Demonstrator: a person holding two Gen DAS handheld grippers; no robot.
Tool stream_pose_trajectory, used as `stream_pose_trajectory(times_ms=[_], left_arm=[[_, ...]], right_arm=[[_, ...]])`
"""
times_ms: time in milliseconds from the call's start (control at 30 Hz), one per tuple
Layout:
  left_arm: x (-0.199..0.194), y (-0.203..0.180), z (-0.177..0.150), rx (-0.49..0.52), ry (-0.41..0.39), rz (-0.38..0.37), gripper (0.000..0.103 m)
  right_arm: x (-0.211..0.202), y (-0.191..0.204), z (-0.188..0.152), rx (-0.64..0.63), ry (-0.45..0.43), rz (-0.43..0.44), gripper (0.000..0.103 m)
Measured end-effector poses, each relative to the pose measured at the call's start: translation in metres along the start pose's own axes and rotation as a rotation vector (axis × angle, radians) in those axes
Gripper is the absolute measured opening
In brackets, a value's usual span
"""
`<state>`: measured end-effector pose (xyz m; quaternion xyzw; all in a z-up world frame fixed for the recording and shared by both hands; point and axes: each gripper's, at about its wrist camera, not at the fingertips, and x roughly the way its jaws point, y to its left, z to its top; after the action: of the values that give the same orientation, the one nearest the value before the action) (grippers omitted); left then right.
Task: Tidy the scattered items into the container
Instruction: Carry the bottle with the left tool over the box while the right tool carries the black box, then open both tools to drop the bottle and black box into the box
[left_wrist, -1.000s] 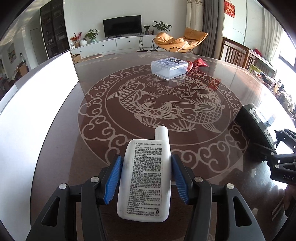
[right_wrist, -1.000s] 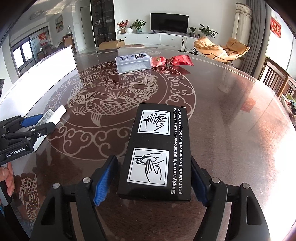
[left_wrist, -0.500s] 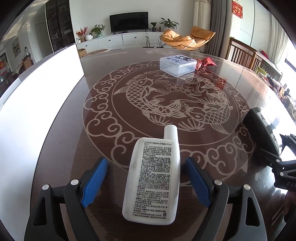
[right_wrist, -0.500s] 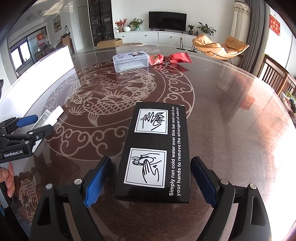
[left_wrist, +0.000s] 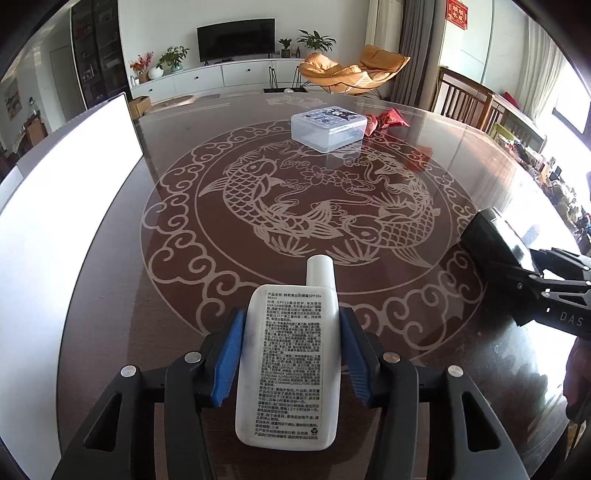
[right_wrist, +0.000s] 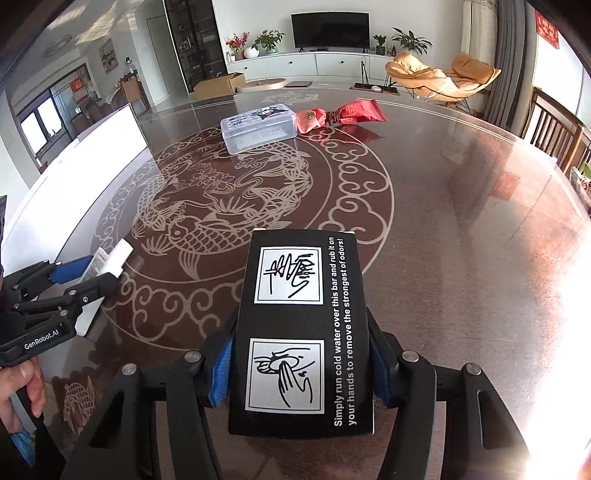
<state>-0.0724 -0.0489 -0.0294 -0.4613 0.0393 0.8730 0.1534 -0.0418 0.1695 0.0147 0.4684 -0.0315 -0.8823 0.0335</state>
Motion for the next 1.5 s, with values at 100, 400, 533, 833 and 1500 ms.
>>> stream_pose_trajectory(times_ms=[100, 400, 533, 833, 1500], left_arm=[[-0.01, -0.001, -0.005, -0.05, 0.0, -0.056, 0.051], [-0.077, 0.027, 0.036, -0.121, -0.084, -0.123, 0.051], [-0.135, 0.1, 0.073, -0.175, -0.165, -0.061, 0.051], [-0.161, 0.301, 0.108, -0.318, -0.121, 0.206, 0.051], [-0.053, 0.375, 0.047, -0.462, 0.169, 0.287, 0.058]], right_arm=[[-0.015, 0.004, -0.007, 0.02, -0.029, 0.026, 0.059], [-0.048, 0.052, 0.045, -0.052, -0.096, 0.122, 0.059], [-0.062, 0.12, 0.111, -0.14, -0.152, 0.225, 0.059], [-0.02, 0.338, 0.228, -0.333, -0.154, 0.442, 0.059], [0.107, 0.438, 0.239, -0.45, 0.027, 0.328, 0.08]])
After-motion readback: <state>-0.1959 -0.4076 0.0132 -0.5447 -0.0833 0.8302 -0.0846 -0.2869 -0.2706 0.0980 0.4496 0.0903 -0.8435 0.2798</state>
